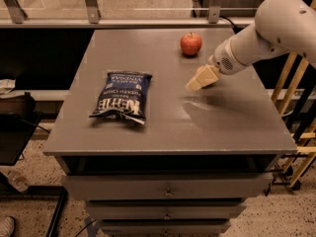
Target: Move orange near apple
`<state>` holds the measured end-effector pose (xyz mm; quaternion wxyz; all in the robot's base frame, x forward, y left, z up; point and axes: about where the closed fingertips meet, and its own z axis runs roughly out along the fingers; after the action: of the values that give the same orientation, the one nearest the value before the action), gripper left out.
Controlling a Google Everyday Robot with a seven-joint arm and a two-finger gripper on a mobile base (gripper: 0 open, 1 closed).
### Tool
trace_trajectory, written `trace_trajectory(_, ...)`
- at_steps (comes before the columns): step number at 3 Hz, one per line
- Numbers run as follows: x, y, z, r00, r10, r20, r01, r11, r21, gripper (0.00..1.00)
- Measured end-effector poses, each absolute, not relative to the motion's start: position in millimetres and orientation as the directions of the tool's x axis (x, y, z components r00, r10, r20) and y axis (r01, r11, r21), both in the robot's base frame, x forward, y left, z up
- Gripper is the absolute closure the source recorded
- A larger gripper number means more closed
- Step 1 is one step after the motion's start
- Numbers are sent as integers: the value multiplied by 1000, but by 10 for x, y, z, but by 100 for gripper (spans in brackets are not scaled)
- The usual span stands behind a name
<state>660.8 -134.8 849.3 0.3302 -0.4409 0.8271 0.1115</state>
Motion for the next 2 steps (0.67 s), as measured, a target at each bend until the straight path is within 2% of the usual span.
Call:
trace_trajectory(1,6552,-1465,8412,-397,-649,-649,-802,589,-98,49)
trace_trajectory(2,6509,-1546,8382,-400,-656,-640,-803,588,-100,72)
